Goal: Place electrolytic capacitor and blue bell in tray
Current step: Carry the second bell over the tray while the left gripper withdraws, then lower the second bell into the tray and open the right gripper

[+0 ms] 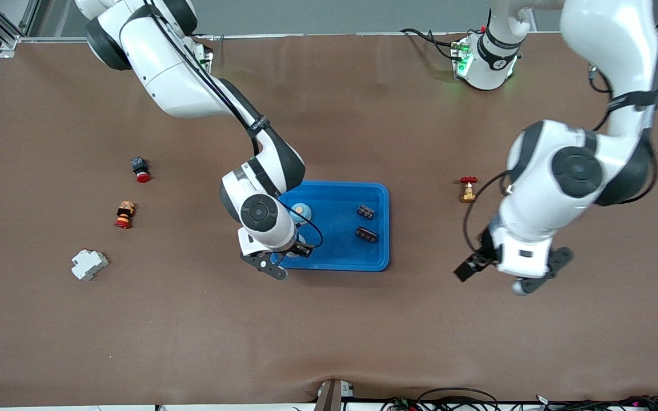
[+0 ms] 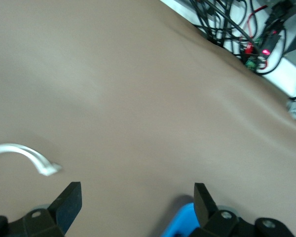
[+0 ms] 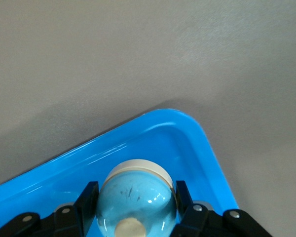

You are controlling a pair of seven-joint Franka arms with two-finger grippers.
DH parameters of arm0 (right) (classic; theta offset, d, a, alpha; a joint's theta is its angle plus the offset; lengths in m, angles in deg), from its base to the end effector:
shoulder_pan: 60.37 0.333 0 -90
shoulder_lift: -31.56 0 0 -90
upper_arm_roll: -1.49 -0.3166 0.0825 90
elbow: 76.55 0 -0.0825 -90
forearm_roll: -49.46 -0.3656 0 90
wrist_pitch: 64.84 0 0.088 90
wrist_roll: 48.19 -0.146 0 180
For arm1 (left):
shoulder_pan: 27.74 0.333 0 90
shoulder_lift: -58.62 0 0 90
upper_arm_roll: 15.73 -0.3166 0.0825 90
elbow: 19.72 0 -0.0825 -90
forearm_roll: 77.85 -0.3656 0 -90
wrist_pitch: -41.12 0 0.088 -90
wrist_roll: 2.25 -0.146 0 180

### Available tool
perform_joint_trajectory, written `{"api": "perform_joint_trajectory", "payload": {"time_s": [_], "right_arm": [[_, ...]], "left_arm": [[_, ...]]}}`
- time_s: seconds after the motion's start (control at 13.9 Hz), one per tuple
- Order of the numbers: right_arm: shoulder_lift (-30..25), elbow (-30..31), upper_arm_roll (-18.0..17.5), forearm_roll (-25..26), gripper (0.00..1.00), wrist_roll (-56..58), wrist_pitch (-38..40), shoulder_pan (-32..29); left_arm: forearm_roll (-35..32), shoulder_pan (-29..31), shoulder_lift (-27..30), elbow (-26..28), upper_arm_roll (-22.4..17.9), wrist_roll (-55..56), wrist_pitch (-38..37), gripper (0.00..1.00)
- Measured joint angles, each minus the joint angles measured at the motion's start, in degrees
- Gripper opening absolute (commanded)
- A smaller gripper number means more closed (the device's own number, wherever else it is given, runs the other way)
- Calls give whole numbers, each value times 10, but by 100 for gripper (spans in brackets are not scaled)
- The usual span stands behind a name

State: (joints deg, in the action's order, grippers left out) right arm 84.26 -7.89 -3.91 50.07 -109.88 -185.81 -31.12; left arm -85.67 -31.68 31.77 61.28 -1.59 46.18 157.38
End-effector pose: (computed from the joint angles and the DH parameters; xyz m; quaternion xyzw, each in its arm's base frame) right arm 0.6224 0.4082 0.1947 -0.9680 0.2489 0.0256 0.0208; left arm 0.6748 -0.1780 0.4206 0.9640 0.2532 0.0724 0.0363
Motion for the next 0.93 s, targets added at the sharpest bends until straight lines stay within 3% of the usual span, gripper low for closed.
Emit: {"api": "perform_joint_trajectory", "payload": {"time_s": [0.72,0.93], "right_arm": [[25,21,17,44,0,-14,-78,34],[13,40,19,50,0,18,-79,34]], "left_arm": [[16,98,164,0,-3,-266,-227,100],[45,88,209,10,-51,-344,-284,100]]}}
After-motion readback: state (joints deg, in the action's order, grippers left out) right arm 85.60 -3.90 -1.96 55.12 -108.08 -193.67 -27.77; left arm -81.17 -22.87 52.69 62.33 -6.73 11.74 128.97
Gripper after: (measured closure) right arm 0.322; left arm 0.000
